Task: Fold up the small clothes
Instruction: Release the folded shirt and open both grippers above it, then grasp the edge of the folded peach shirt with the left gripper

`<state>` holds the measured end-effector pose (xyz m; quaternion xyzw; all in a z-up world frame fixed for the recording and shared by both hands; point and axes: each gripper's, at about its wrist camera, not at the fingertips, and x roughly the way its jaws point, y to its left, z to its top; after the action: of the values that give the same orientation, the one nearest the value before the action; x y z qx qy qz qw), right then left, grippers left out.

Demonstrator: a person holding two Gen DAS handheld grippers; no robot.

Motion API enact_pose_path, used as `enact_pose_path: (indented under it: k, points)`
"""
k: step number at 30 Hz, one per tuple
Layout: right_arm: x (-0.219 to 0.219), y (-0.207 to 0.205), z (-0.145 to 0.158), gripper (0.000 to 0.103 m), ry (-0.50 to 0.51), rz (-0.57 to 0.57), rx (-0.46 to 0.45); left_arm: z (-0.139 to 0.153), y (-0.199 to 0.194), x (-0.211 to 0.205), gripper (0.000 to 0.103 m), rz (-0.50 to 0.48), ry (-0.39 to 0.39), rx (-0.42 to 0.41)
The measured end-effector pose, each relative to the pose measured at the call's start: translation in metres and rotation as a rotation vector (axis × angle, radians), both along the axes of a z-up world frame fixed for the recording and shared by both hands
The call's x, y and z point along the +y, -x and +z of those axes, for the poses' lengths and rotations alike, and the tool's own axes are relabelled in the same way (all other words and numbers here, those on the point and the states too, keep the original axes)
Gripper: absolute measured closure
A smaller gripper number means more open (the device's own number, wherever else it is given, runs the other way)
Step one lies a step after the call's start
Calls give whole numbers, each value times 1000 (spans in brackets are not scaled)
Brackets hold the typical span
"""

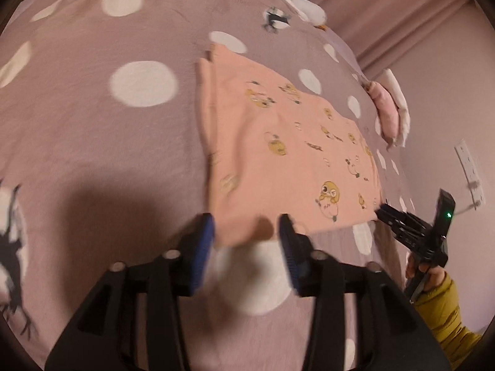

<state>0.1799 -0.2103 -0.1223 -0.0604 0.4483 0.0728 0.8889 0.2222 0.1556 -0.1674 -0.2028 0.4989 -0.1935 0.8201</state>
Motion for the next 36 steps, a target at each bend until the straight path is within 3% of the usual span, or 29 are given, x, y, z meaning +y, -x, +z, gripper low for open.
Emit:
enact_pose_path:
  k: [1, 3, 8, 13, 19, 21, 23, 25, 28, 36]
  points:
    - [-2, 4, 3, 66, -11, -14, 0, 1, 2, 5, 40, 22, -7, -4]
    - [-3, 8, 13, 59, -71, -25, -14, 3, 3, 14, 39, 47, -8, -9]
    - [10, 3, 23, 58, -225, -4, -38, -6, -23, 15, 39, 68, 59, 34]
    - [30, -36, 20, 58, -380, -13, -19, -10, -53, 0, 37, 48, 114, 58]
    - [62, -81, 17, 58, -457, 7, -34, -10, -82, -22, 37, 14, 163, 68]
    - [75, -98, 13, 58, -458, 20, -15, -8, -87, -30, 37, 12, 143, 61]
    - [89, -113, 8, 58, -418, 20, -8, -6, -90, -37, 47, 16, 96, 57]
    - [102, -123, 3, 59, -370, 24, -7, -6, -92, -43, 62, 13, 46, 54]
    - [113, -131, -6, 71, -297, 31, 8, -8, -93, -44, 70, 22, 5, 47]
    - [113, -125, -2, 79, -240, 42, 3, -7, -91, -45, 79, 25, -51, 23]
